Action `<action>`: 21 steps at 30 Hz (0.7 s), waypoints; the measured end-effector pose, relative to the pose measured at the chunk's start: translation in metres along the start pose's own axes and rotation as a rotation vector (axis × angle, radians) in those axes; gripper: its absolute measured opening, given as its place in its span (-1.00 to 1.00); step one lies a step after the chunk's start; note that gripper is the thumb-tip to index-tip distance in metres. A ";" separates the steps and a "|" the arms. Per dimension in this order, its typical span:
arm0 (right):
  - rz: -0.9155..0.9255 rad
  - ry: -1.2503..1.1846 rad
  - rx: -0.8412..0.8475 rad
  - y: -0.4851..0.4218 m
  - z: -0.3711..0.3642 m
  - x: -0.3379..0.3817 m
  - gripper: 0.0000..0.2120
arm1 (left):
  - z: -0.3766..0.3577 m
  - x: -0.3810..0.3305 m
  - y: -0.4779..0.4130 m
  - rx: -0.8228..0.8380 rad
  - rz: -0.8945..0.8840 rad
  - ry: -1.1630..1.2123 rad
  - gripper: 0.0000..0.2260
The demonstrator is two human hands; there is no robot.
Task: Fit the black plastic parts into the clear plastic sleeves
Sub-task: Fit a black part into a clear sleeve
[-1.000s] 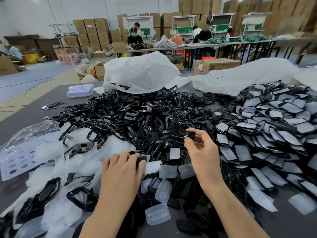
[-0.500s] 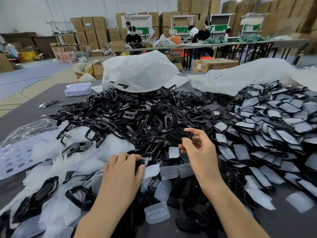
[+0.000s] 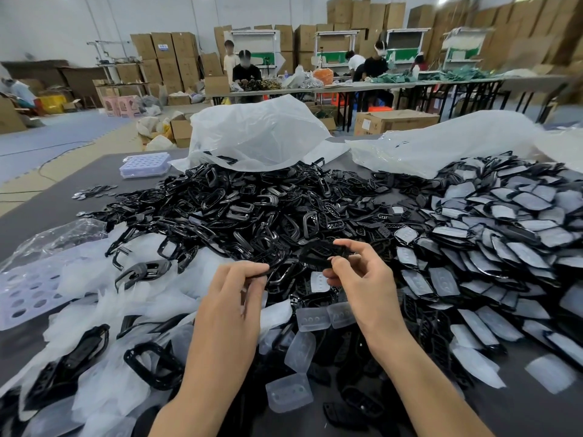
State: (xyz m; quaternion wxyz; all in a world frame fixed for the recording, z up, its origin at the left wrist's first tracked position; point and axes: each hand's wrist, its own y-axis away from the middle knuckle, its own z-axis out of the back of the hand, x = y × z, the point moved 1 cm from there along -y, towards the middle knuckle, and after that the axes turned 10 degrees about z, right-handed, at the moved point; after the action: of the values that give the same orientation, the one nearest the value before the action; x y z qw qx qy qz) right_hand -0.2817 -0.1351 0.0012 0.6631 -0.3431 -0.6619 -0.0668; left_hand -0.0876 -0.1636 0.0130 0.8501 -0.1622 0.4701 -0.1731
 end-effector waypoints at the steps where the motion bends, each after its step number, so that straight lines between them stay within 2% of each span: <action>1: -0.006 -0.006 0.010 0.001 -0.001 0.000 -0.78 | -0.001 -0.002 0.001 0.016 0.025 0.050 -0.87; 4: -0.018 -0.003 0.054 0.003 -0.005 0.000 -0.78 | -0.004 -0.006 0.003 0.069 0.100 0.137 -0.84; 12: -0.039 0.023 0.179 0.013 -0.015 0.002 -0.78 | -0.011 -0.011 0.005 0.192 0.161 0.293 -0.76; 15: -0.040 0.030 0.207 0.015 -0.018 0.003 -0.82 | -0.011 -0.011 0.003 0.170 0.190 0.308 -0.70; 21: -0.027 0.024 0.285 0.018 -0.021 0.007 -0.79 | -0.014 -0.003 -0.001 0.055 0.269 0.341 -0.82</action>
State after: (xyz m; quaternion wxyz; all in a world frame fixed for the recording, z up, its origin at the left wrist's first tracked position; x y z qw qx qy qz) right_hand -0.2532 -0.1300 0.0036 0.7120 -0.2354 -0.6614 0.0149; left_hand -0.1010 -0.1647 0.0084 0.7778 -0.0429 0.6197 -0.0958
